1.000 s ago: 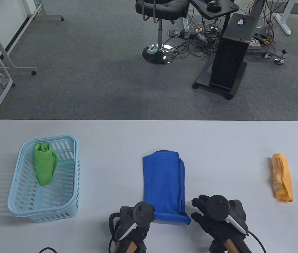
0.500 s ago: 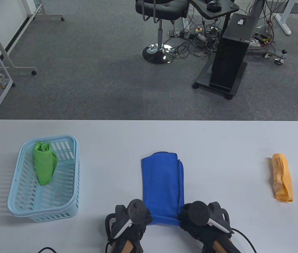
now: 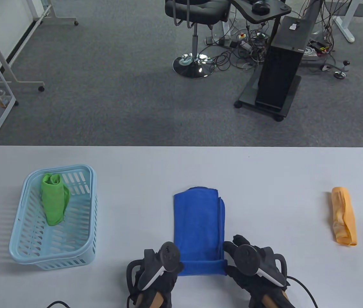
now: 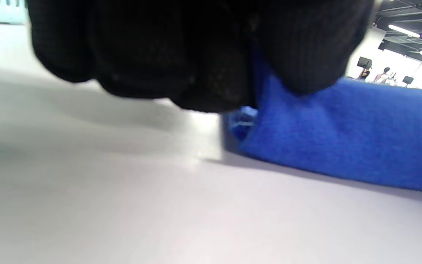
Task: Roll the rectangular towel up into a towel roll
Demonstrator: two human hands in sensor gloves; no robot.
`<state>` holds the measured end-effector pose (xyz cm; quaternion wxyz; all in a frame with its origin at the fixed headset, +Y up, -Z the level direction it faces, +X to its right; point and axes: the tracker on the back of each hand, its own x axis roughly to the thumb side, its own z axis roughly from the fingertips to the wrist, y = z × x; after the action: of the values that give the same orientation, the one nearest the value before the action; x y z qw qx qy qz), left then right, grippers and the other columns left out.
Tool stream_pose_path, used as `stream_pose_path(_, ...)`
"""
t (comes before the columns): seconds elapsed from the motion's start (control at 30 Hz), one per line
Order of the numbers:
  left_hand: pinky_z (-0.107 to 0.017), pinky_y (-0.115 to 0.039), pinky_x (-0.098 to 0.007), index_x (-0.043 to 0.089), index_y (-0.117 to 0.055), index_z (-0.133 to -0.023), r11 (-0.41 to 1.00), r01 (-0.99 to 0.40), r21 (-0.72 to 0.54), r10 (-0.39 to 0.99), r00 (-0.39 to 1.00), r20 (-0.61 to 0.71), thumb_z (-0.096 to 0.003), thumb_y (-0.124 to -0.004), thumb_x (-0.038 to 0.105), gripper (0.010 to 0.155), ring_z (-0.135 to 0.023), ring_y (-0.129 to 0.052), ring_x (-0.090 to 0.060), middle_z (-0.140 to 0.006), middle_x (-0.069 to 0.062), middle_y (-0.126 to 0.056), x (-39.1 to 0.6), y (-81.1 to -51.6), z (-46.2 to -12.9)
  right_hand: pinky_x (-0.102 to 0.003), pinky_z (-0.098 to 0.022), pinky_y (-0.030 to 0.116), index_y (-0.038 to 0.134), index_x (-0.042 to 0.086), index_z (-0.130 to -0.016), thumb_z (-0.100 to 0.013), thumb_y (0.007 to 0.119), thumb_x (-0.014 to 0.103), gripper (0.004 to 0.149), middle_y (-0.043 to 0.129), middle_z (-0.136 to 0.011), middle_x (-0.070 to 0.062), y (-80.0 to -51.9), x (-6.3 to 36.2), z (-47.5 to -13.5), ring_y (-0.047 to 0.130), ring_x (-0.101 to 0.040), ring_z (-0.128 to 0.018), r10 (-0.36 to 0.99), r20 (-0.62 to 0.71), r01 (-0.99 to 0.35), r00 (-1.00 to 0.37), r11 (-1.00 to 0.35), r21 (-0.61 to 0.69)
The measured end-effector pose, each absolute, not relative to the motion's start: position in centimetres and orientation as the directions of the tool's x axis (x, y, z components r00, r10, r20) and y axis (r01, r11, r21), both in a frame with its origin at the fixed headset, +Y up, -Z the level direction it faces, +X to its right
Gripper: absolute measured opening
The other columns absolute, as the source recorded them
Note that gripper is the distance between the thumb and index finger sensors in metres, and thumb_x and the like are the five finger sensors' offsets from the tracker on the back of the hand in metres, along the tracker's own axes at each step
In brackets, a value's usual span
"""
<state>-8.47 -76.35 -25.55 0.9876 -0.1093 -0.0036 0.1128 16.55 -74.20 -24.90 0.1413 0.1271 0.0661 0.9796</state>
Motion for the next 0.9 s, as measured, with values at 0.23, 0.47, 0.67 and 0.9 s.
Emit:
stream_pose_path(0.23,-0.043,-0.084,-0.05,0.018,-0.099,-0.066,0.959,-0.167,-0.229,0.166,0.986,-0.021,-0.0362,-0.084,0.05,0.046,-0.031,-0.101,-0.018,-0.047,-0.006,-0.104,-7.9,-76.8,-25.6,-0.059,-0.068,0.057,0.082,0.03,-0.078,-0.03,0.083,0.034,0.048,0.06,-0.098,-0.005,-75.2,13.8,-24.6,0.071,-0.03,-0.09,0.173,0.34,-0.135,-0.924,-0.982,0.13)
stream_pose_path(0.47,-0.05,-0.079,-0.054,0.024,-0.093,-0.082,0.986,-0.114,-0.124,0.104,0.991,-0.081,-0.0361,-0.085,0.047,0.052,-0.047,-0.1,-0.024,-0.069,-0.01,-0.101,-9.3,-75.7,-25.5,-0.059,-0.067,0.058,0.078,0.033,-0.084,-0.024,0.085,0.049,0.063,0.061,-0.099,-0.007,-77.5,14.6,-25.5,0.073,-0.031,-0.089,0.134,0.339,-0.071,-0.931,-0.979,0.192)
stream_pose_path(0.67,-0.066,-0.057,-0.061,0.038,-0.079,-0.089,0.971,-0.238,-0.024,0.238,0.955,0.175,-0.0392,-0.082,0.039,0.05,-0.085,-0.076,-0.036,-0.1,-0.014,-0.07,-8.5,-74.0,-24.4,-0.06,-0.069,0.054,0.066,0.034,-0.09,-0.026,0.085,0.049,0.069,0.053,-0.102,-0.008,-77.9,14.1,-25.6,0.065,-0.032,-0.093,0.086,0.327,0.002,-0.941,-0.965,0.262)
stream_pose_path(0.9,-0.069,-0.049,-0.064,0.034,-0.071,-0.097,0.956,0.091,-0.28,-0.004,0.955,0.296,-0.0381,-0.077,0.05,0.062,-0.095,-0.062,-0.04,-0.107,-0.014,-0.06,-4.4,-77.2,-24.6,-0.059,-0.069,0.054,0.064,0.036,-0.088,-0.028,0.086,0.039,0.064,0.056,-0.1,-0.004,-78.0,13.8,-25.5,0.067,-0.03,-0.092,0.039,0.317,0.033,-0.948,-0.976,0.217)
